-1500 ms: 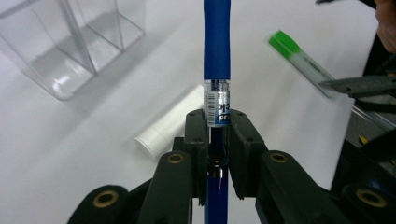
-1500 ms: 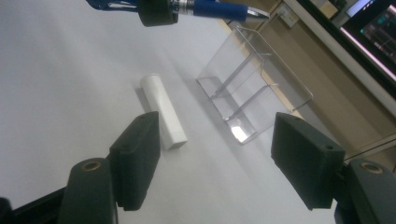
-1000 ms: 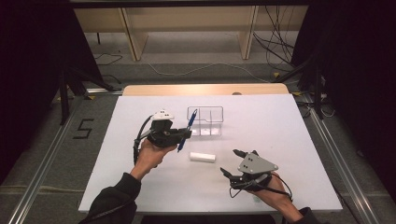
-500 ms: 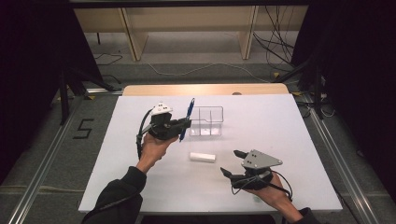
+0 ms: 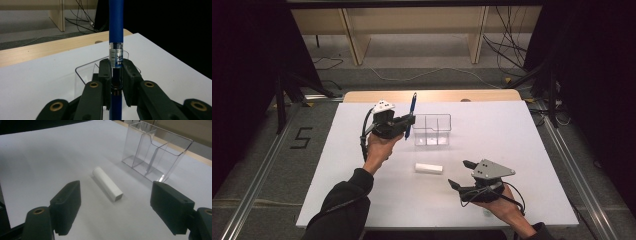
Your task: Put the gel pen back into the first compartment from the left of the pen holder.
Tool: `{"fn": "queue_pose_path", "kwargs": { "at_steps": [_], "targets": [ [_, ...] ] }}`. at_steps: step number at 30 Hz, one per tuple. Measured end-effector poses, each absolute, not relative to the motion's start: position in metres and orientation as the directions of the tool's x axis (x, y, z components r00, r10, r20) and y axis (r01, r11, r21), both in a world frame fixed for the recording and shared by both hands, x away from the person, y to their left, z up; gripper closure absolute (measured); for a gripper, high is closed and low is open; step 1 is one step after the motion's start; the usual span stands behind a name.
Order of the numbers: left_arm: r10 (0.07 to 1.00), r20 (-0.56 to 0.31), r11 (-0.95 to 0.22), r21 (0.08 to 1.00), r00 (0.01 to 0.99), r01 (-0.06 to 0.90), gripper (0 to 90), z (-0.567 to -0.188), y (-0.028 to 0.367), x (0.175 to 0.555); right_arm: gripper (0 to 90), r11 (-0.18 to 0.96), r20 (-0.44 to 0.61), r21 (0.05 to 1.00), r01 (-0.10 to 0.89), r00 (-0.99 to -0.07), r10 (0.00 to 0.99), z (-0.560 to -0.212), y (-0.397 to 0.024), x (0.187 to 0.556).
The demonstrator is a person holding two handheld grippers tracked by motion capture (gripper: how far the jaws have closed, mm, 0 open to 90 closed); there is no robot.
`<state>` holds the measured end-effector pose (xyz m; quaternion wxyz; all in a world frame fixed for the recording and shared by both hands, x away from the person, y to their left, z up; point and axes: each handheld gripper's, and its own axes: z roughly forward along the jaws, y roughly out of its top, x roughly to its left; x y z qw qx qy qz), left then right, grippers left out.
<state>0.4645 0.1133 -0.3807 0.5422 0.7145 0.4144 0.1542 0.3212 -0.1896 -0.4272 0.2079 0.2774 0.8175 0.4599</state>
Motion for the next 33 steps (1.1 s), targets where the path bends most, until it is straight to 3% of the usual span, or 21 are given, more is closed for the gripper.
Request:
{"fn": "queue_pose_path", "kwargs": {
  "at_steps": [5, 33],
  "targets": [
    [0.762, -0.267, -0.02, 0.901, 0.59, 0.433, 78.8, -0.379, 0.115, 0.473, 23.9, 0.431, -0.086, 0.863, 0.263, -0.765, 0.638, -0.429, -0.188, 0.321],
    [0.791, -0.224, -0.029, 0.916, 0.57, 0.401, 78.7, -0.383, 0.086, 0.506, 22.7, 0.444, -0.089, 0.856, 0.263, -0.772, 0.629, -0.43, -0.187, 0.322]
  ]
}}
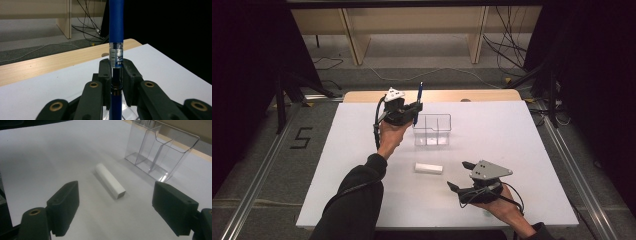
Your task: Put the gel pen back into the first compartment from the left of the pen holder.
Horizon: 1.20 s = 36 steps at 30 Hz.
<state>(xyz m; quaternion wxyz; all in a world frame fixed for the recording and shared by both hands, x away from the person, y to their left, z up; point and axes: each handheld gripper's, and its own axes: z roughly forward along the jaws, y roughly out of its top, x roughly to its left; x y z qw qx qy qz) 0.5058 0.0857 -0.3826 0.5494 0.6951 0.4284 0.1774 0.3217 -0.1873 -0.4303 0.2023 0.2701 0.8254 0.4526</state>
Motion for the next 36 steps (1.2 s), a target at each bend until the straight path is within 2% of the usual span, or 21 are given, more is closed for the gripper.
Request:
{"fn": "queue_pose_path", "kwargs": {
  "at_steps": [36],
  "targets": [
    [0.818, -0.233, -0.027, 0.898, 0.526, 0.439, 78.1, -0.412, 0.076, 0.521, 22.7, 0.446, -0.08, 0.855, 0.263, -0.784, 0.616, -0.432, -0.187, 0.323]
  ]
}}
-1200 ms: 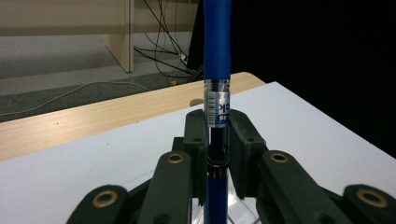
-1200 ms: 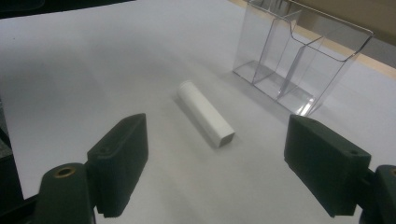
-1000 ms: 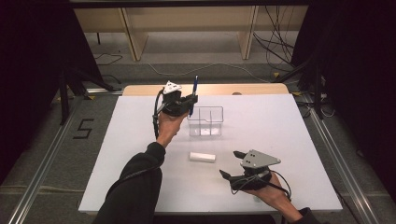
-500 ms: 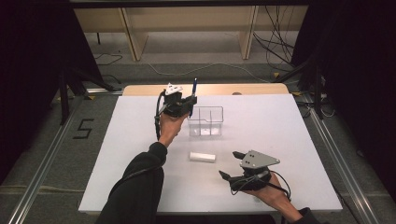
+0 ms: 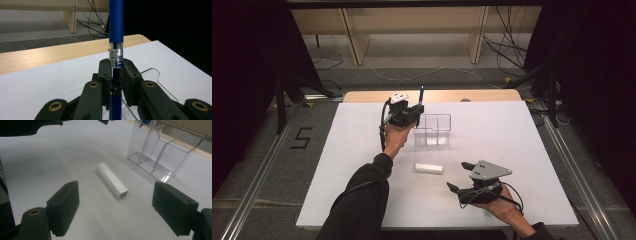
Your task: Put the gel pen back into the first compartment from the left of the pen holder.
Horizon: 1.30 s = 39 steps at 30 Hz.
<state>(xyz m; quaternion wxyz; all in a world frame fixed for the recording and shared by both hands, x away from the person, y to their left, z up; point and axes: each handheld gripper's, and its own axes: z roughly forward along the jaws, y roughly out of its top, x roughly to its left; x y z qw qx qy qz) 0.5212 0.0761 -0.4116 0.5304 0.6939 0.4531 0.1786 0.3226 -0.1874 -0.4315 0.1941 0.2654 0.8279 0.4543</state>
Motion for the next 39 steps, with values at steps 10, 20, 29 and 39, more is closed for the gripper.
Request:
{"fn": "queue_pose_path", "kwargs": {
  "at_steps": [10, 20, 29, 39],
  "targets": [
    [0.814, -0.217, -0.074, 0.881, 0.538, 0.468, 37.6, -0.392, 0.081, 0.506, 22.8, 0.45, -0.086, 0.854, 0.263, -0.78, 0.62, -0.432, -0.188, 0.323],
    [0.76, -0.264, -0.104, 0.853, 0.595, 0.512, 26.5, -0.375, 0.098, 0.482, 22.8, 0.446, -0.085, 0.855, 0.266, -0.776, 0.625, -0.431, -0.188, 0.323],
    [0.712, -0.273, -0.146, 0.844, 0.647, 0.516, 22.2, -0.382, 0.109, 0.451, 22.7, 0.442, -0.08, 0.855, 0.271, -0.773, 0.63, -0.431, -0.19, 0.325],
    [0.678, -0.267, -0.182, 0.842, 0.685, 0.508, 16.6, -0.386, 0.119, 0.422, 22.3, 0.433, -0.066, 0.853, 0.291, -0.763, 0.644, -0.431, -0.195, 0.329]
  ]
}}
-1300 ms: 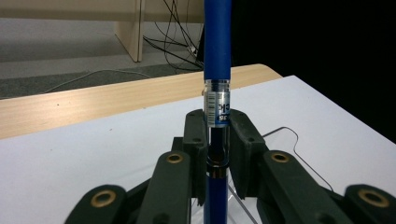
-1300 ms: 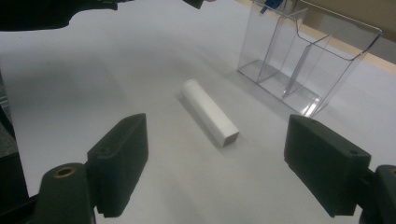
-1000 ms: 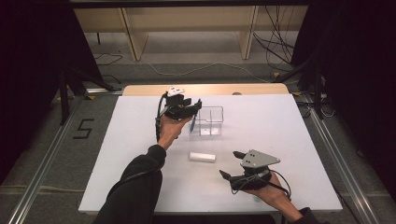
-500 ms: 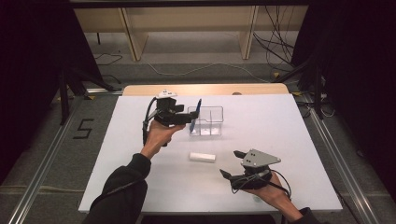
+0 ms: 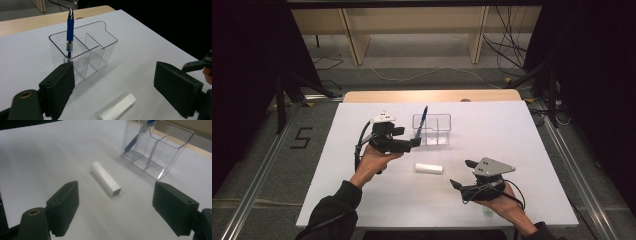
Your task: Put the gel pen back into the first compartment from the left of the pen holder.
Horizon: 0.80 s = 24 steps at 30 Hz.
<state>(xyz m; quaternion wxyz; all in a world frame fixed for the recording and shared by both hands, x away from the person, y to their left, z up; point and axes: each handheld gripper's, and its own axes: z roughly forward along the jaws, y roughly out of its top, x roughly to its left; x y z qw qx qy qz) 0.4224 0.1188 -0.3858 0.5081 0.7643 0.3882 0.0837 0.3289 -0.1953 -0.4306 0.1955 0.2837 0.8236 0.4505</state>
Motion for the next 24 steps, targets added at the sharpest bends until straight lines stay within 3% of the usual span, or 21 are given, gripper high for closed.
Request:
{"fn": "queue_pose_path", "kwargs": {
  "at_steps": [24],
  "targets": [
    [0.673, -0.252, -0.191, 0.85, 0.696, 0.492, 15.5, -0.406, 0.141, 0.375, 21.9, 0.431, -0.044, 0.84, 0.329, -0.751, 0.659, -0.432, -0.202, 0.335]
  ]
}}
